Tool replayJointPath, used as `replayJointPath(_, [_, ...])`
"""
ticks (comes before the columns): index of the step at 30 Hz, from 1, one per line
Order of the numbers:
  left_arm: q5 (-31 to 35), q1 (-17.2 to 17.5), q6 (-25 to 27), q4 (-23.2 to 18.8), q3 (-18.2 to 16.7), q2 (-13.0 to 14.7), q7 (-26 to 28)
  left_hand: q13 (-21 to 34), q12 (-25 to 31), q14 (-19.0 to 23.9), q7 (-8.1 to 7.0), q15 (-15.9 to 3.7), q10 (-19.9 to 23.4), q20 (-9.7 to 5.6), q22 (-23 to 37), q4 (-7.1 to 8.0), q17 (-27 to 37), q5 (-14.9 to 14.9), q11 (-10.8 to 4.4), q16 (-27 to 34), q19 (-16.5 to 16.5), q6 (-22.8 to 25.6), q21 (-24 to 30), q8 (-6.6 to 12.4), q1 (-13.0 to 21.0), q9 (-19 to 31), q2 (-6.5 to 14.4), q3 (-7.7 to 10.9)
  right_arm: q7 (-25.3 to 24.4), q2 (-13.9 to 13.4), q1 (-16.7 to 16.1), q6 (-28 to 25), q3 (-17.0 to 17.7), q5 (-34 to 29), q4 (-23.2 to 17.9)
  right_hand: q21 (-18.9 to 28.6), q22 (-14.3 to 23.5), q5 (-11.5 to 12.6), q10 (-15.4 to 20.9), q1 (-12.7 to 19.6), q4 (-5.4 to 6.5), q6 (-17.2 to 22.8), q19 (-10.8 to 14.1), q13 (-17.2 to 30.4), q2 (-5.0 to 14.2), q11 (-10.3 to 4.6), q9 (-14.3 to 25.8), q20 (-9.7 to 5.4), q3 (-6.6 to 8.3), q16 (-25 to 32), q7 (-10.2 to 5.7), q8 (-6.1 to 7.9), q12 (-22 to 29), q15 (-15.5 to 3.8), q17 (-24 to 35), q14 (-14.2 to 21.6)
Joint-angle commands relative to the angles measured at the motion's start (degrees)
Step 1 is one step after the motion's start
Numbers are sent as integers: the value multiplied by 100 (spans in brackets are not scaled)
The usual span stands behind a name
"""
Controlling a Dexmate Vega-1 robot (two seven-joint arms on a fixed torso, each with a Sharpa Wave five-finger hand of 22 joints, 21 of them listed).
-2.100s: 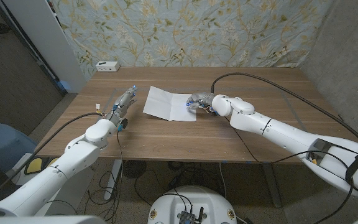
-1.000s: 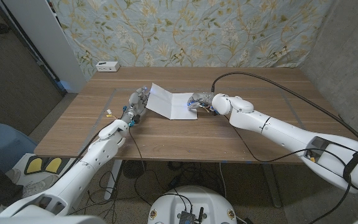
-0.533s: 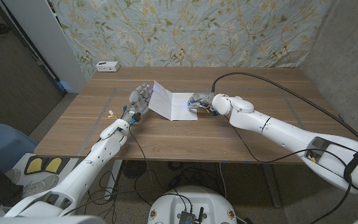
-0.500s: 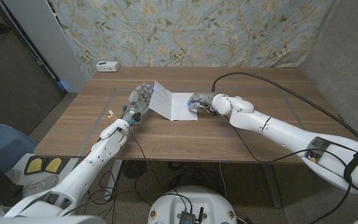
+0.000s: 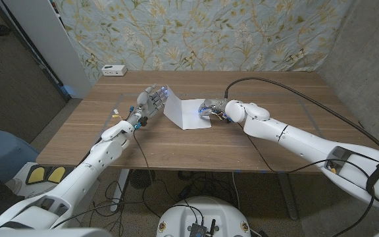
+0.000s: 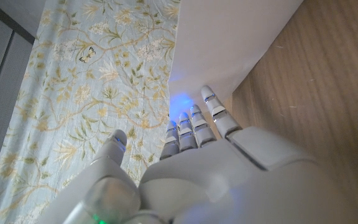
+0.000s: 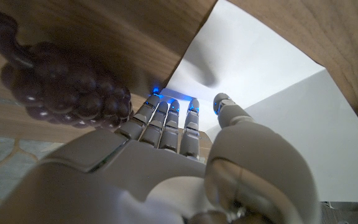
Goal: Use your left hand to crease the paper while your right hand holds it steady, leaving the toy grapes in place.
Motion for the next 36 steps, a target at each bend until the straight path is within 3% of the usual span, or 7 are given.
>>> replayJointPath(1, [595, -282, 304, -246, 331, 459, 85, 30, 17, 86, 71, 11, 227, 51, 3, 35, 6, 29, -20, -8, -1, 395, -9, 87, -106, 19, 22, -14, -17, -77, -50, -32, 29, -8, -125, 3, 30, -7, 39, -28, 21, 37, 44, 20, 18, 12, 33, -13, 22, 6, -11, -13, -24, 5, 20, 32])
replayJointPath(8, [756, -424, 535, -411, 464, 631, 67, 26, 14, 208, 126, 62, 397, 95, -16, -17, -13, 72, 32, -31, 148, 591, 8, 16, 123, 16, 379, 276, -11, -109, -69, -26, 31, -29, -159, -4, 30, -5, 40, -26, 26, 41, 48, 20, 17, 22, 33, -11, 20, 7, -12, -13, -25, 7, 21, 35])
replayJointPath(16, [1159, -680, 567, -534, 714, 813, -111, 26, 44, 301, 182, 50, 673, 62, -24, -135, -19, 101, 103, -56, 234, 1039, 0, 33, 325, 17, 429, 505, 24, -136, -57, 16, 20, -74, -158, -18, 30, -3, 68, -20, 33, 136, 56, 21, 18, 20, 32, -9, 19, 15, 2, 19, -17, -7, 23, 54])
replayJointPath(18, [1182, -744, 585, -503, 754, 818, -197, 27, 7, 298, 139, 55, 692, 72, -22, -183, -20, 165, 108, -81, 226, 1388, -22, 78, 465, 27, 522, 693, 26, -136, -52, 45, 23, -78, -145, -20, 30, -3, 81, -17, 33, 173, 62, 21, 17, 17, 32, -10, 19, 18, 15, 31, -12, -4, 22, 60])
replayJointPath(22, [1352, -841, 609, -520, 838, 880, -210, 31, 5, 333, 285, 24, 828, -6, -18, -263, -24, 254, 30, -90, 243, 1887, -40, 134, 633, 41, 541, 930, 29, -125, -41, 98, 33, -71, -104, -26, 30, -1, 103, -11, 34, 201, 67, 21, 18, 36, 32, -12, 20, 19, 14, 36, -6, -4, 22, 64])
replayJointPath(29, [1886, -1058, 674, -593, 1049, 1078, -146, 32, -17, 312, 333, -41, 929, -156, -14, -369, -24, 432, 38, -109, 70, 2082, -128, 67, 896, 52, 621, 1258, 33, -94, -22, 191, 50, -34, -7, -38, 31, 0, 109, -5, 38, 232, 73, 20, 19, 45, 32, -16, 20, 22, 20, 38, -6, -4, 23, 71])
replayJointPath(36, [2418, -1223, 713, -694, 1227, 1250, -44, 34, -6, 267, 306, -101, 1029, -243, -11, -416, -25, 537, -22, -123, -88, 2199, -198, 41, 1014, 58, 601, 1400, 44, -102, -44, 201, 73, -11, -37, -46, 31, 1, 114, 0, 43, 241, 81, 20, 19, 21, 32, -15, 20, 22, 25, 32, -7, -1, 24, 70])
